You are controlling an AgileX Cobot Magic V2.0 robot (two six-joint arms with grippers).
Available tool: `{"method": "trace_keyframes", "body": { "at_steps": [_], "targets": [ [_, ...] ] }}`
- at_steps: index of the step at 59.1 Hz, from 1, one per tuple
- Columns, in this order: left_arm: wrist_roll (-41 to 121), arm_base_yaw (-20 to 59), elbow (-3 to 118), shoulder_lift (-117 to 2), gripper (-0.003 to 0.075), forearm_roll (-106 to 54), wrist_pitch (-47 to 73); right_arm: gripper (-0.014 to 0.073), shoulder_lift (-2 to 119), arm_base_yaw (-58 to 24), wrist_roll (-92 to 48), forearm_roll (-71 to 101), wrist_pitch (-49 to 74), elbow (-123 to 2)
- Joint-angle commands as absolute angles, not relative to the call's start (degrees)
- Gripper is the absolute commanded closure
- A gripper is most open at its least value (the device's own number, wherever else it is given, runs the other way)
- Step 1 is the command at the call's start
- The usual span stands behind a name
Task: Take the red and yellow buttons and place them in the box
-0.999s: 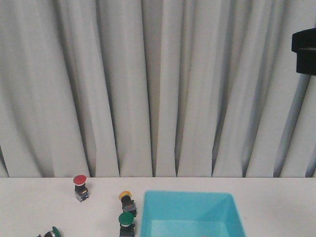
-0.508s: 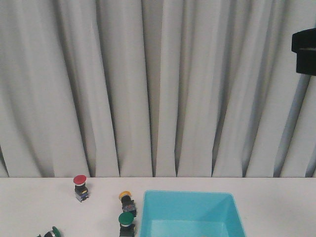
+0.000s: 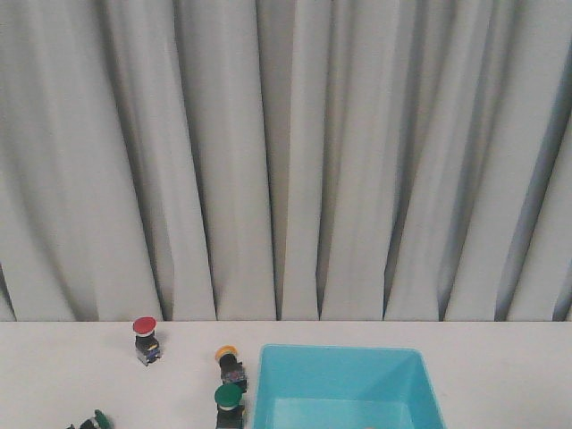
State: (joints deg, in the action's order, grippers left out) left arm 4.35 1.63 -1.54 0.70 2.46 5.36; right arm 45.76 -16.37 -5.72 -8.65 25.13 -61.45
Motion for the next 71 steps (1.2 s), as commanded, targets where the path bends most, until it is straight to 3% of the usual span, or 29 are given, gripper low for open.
{"method": "trace_keyframes", "body": {
  "at_steps": [1, 6, 14, 30, 44, 71],
  "targets": [
    [4.2, 1.7, -2.1, 1.5, 0.0726, 2.4, 1.1, 0.0602, 38.6, -14.1, -5.9, -6.3, 9.9, -49.1],
    [4.2, 1.7, -2.1, 1.5, 0.0726, 2.4, 1.1, 0.0602, 31.4, -11.9, -5.9, -1.3, 0.9, -34.6],
    [4.2, 1.7, -2.1, 1.5, 0.0726, 2.4, 1.1, 0.0602, 23.1, -8.6, -8.2, 8.3, -3.9, -17.3],
    [4.2, 1.7, -2.1, 1.5, 0.0726, 2.4, 1.1, 0.0602, 5.5, -5.5, -8.4, 9.5, -4.3, 1.9],
    [4.2, 1.7, -2.1, 1.5, 0.0726, 2.4, 1.1, 0.0602, -1.7, 0.3, -8.2, 9.2, 7.4, 2.5],
    [4.2, 1.7, -2.1, 1.5, 0.0726, 2.4, 1.1, 0.0602, -1.7, 1.5, -8.2, 8.6, 7.7, 2.5]
  ]
}}
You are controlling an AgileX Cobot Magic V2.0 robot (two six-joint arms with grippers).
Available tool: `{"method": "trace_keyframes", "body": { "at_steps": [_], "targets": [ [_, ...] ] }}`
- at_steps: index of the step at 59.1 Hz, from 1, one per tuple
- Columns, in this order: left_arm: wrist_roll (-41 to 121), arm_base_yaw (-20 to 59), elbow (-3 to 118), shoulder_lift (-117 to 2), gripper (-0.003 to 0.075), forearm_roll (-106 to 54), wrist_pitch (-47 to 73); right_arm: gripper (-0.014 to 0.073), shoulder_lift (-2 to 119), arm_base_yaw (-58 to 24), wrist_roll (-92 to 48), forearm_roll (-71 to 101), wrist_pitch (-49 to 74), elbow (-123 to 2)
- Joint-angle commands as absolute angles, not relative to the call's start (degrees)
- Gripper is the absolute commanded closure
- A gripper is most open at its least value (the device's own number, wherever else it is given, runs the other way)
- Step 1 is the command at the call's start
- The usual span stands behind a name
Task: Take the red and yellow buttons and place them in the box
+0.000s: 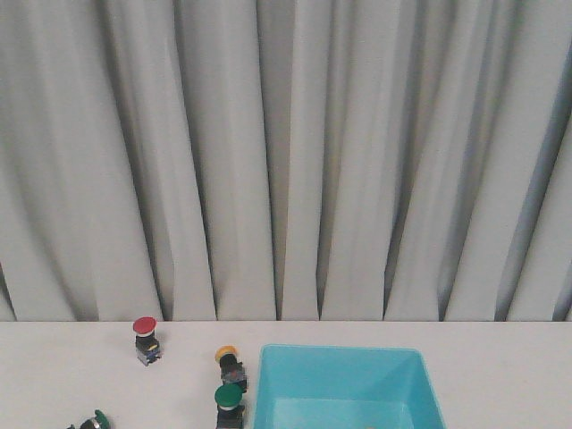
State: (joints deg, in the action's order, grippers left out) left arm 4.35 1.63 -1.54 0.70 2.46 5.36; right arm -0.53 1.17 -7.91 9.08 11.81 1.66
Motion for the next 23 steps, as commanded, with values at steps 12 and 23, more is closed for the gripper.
{"method": "trace_keyframes", "body": {
  "at_steps": [12, 23],
  "targets": [
    [4.2, 1.7, -2.1, 1.5, 0.0726, 2.4, 1.1, 0.0602, -1.7, 1.5, -8.2, 8.6, 7.7, 2.5],
    [4.2, 1.7, -2.1, 1.5, 0.0726, 2.4, 1.1, 0.0602, -1.7, 1.5, -8.2, 8.6, 7.7, 2.5]
  ]
}}
